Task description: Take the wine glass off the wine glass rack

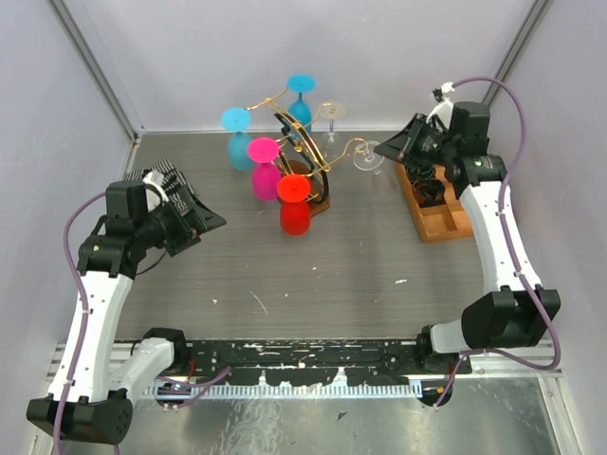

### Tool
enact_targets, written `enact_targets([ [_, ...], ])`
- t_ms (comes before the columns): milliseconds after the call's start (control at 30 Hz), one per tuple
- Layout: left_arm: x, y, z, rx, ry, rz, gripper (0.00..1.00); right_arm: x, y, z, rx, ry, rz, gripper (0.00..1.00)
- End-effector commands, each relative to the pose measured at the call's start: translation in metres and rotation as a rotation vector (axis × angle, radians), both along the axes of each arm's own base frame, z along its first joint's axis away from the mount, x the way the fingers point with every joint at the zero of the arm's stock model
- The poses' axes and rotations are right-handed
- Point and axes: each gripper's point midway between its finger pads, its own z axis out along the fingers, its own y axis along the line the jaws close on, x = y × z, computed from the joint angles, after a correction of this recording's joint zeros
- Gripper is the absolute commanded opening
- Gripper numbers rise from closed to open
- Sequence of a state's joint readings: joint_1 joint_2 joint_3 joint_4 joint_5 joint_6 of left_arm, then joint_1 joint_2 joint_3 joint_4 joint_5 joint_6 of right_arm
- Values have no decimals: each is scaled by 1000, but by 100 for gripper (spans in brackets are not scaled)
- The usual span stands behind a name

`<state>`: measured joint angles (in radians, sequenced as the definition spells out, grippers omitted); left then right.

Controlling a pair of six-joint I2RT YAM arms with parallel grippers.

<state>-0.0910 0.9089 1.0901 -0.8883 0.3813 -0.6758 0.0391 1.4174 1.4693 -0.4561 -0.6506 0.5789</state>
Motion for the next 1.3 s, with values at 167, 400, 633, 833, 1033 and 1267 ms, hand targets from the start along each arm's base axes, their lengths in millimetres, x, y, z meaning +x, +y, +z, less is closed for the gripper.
enact_targets([
  [167, -3, 12, 8, 96, -54, -3, 98, -65, 5, 4, -707, -247, 21, 1],
  [400, 8, 16, 22, 133, -89, -4, 98, -85, -28, -56, -1188, -175, -168, 1],
  [633, 16, 21, 43, 189, -162, -28, 98, -103, -19, -49, -1250, -278, -189, 1],
  [833, 29, -1, 77, 145, -286, -171, 98, -161, 63, -4, -1384, -615, -40, 1],
  [1033, 40, -16, 118, 128, -399, -288, 98, -219, 145, -3, -1531, -844, 209, 1],
  [1267, 34, -49, 160, -35, -542, -458, 98, -247, 203, -15, -1539, -991, 421, 1],
])
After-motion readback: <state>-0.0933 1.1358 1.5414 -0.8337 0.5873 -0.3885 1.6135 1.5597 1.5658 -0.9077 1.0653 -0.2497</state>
